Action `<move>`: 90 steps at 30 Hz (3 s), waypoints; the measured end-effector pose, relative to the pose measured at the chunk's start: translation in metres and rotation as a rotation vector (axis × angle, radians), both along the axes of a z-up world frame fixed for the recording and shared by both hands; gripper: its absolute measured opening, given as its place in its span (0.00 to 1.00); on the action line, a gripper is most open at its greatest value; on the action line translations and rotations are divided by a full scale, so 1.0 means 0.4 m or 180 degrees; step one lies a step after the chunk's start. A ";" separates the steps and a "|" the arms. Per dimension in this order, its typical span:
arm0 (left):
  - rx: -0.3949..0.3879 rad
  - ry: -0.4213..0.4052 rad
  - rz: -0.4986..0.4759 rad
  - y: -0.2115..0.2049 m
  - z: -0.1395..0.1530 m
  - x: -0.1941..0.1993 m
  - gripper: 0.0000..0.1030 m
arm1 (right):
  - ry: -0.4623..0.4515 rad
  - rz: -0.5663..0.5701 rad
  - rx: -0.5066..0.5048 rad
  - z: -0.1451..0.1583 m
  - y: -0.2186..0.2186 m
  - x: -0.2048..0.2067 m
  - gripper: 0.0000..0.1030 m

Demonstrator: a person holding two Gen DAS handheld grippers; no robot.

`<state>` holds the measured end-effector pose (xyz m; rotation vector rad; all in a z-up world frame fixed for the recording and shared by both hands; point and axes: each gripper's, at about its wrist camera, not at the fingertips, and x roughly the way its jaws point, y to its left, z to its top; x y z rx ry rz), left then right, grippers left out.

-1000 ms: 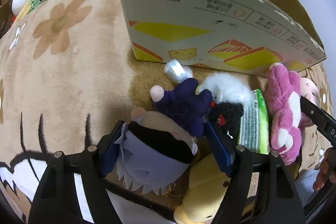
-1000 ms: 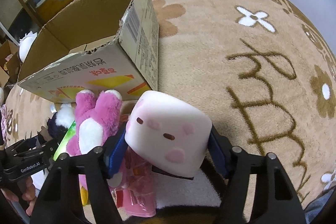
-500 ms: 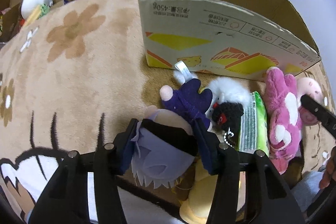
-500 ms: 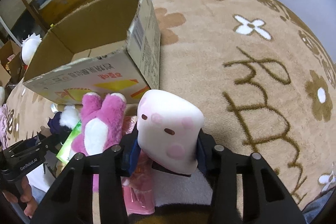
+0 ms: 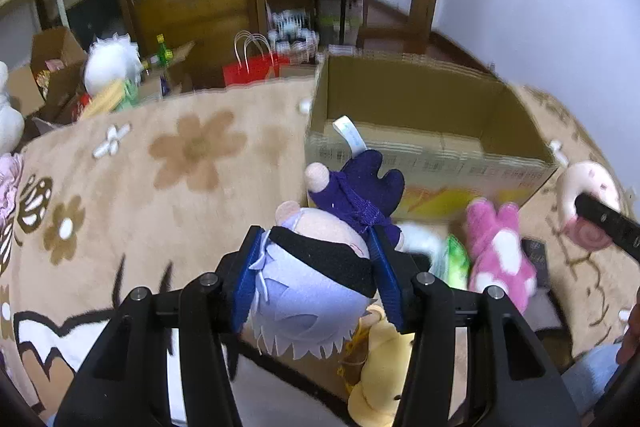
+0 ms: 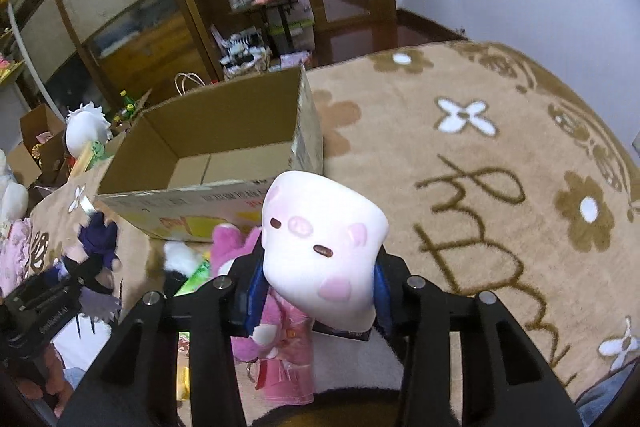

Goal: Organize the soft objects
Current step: 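Lift both plushes over the cardboard box and lower them inside, then open both tools to release the plushes into the box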

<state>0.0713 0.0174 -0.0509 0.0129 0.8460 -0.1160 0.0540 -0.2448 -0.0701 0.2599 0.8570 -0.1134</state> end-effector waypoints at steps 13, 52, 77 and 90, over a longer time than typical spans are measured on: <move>-0.0031 -0.0724 0.0088 0.017 0.152 0.011 0.50 | -0.0655 0.0052 -0.0061 0.126 0.017 -0.030 0.45; 0.0087 -0.0710 -0.0416 -0.117 0.076 0.219 0.51 | -0.0726 0.0614 -0.0257 0.047 0.105 0.217 0.50; 0.0083 -0.0631 -0.0582 -0.146 0.020 0.230 0.55 | -0.0402 0.0546 -0.0421 -0.028 0.107 0.241 0.59; 0.0396 -0.0697 -0.0514 -0.132 0.044 0.182 0.75 | -0.0475 0.0620 -0.0444 0.005 0.121 0.214 0.68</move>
